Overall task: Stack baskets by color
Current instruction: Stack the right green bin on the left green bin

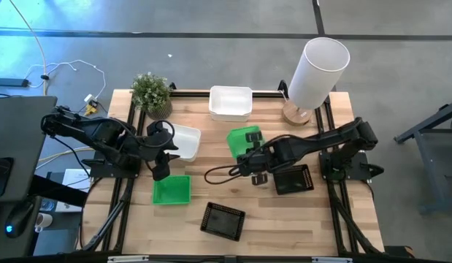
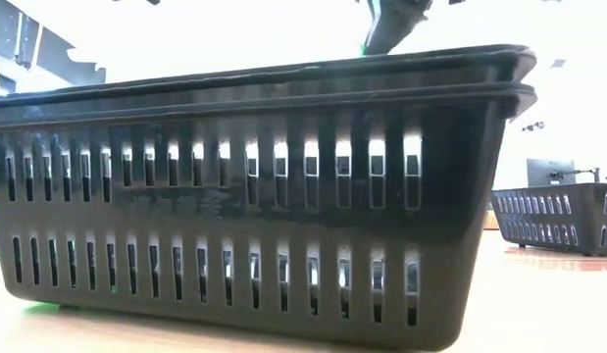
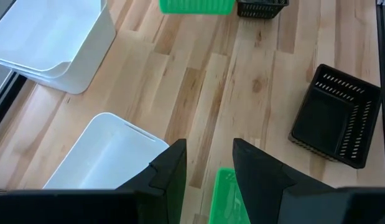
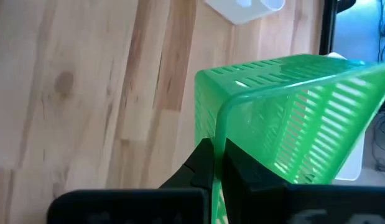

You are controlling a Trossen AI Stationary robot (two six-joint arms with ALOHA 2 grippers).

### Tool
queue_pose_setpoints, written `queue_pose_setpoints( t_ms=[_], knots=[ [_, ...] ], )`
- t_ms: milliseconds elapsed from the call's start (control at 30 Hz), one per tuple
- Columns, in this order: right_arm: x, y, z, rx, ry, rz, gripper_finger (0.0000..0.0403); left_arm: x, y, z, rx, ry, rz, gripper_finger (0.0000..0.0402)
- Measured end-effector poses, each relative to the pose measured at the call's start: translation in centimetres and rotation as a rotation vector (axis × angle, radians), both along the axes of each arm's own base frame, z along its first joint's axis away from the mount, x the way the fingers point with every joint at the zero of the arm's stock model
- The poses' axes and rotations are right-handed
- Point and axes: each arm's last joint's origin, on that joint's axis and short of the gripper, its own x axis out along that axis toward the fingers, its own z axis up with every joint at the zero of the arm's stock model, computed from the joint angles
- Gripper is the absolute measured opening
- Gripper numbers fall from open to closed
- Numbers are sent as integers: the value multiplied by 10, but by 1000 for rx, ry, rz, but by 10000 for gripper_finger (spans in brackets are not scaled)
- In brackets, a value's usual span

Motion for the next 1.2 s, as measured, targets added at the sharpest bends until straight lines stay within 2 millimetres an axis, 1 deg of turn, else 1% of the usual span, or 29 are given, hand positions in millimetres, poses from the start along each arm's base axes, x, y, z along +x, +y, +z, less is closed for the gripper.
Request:
queue_pose_setpoints(
  t_ms=[67,200,533,700,967,1100,1200],
  knots=[
    [8,0,-1,-10,28,8,0,0,0,0,0,0,0,117],
    [17,3,-12,-32,115,9,0,0,0,0,-2,0,2,117],
    [31,12,-51,-16,260,28,0,0,0,0,-5,-1,6,117],
    [38,18,-71,-49,327,65,0,0,0,0,-6,-2,6,117],
    [51,22,-102,-45,365,46,0,0,0,0,-7,-1,8,117],
    [53,24,-110,24,370,31,0,0,0,0,-7,-1,8,117],
    [55,27,-111,57,357,39,0,0,0,0,-7,-1,8,117]
  ],
)
